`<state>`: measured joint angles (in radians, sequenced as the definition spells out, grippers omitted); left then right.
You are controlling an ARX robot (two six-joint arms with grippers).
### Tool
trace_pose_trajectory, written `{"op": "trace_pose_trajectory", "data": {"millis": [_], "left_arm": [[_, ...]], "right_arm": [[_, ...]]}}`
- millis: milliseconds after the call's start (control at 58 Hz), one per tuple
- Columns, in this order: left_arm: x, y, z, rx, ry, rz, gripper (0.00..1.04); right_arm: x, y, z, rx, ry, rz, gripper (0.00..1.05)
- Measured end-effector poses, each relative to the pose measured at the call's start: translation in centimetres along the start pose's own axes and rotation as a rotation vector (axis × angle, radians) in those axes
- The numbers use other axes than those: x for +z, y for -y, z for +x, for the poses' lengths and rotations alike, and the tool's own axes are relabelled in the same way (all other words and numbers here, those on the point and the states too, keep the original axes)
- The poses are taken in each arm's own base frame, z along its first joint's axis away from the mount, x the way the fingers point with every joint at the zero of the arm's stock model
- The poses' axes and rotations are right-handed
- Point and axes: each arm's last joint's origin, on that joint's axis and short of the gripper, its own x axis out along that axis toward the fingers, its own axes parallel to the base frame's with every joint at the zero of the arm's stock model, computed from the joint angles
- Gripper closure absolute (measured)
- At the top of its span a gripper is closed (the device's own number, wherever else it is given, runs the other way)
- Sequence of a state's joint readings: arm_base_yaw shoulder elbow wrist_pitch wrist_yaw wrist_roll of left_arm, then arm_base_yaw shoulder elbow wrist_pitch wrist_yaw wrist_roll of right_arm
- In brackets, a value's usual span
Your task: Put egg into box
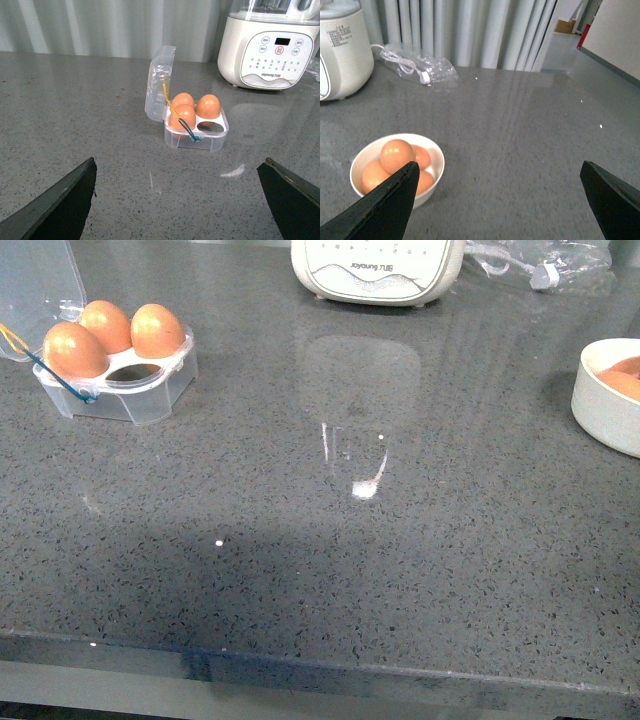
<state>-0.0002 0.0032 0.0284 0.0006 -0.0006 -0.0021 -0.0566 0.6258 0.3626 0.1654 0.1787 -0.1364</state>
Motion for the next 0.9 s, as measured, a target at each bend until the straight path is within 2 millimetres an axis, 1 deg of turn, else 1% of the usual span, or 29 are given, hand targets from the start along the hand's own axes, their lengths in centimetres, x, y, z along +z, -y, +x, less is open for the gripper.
{"op": "trace_pose_trajectory", "data": {"millis": [69, 224, 466, 569, 690, 793, 897], "left_arm": [[0.0, 0.0, 0.0, 0.000, 0.000, 0.000, 0.07], [0.0, 0.0, 0.0, 0.000, 0.000, 0.000, 0.07], [0.0, 0.0, 0.0, 0.000, 0.000, 0.000, 0.07], [0.0, 0.0, 0.0, 0.000, 0.000, 0.000, 0.07], [0.0, 0.0, 0.0, 0.000, 0.000, 0.000, 0.07], [0.0, 0.0, 0.0, 0.000, 0.000, 0.000, 0.07], [0.0, 0.0, 0.0, 0.000, 0.000, 0.000, 0.07]], "right_arm": [[1.3, 0.1, 2.0, 0.005, 0.021, -0.013, 0.07], [3.0, -0.2, 5.6, 0.062, -0.006, -0.015, 0.07], [4.3, -1.8, 10.1, 0.196, -0.079, -0.041, 0.07], [4.2, -2.7, 11.4, 0.274, -0.122, -0.064, 0.07], [3.5, -3.7, 12.9, 0.336, -0.185, -0.101, 0.07], [2.4, -4.2, 13.8, 0.389, -0.248, -0.128, 0.07], [1.2, -4.6, 14.3, 0.467, -0.297, -0.128, 0.07]]}}
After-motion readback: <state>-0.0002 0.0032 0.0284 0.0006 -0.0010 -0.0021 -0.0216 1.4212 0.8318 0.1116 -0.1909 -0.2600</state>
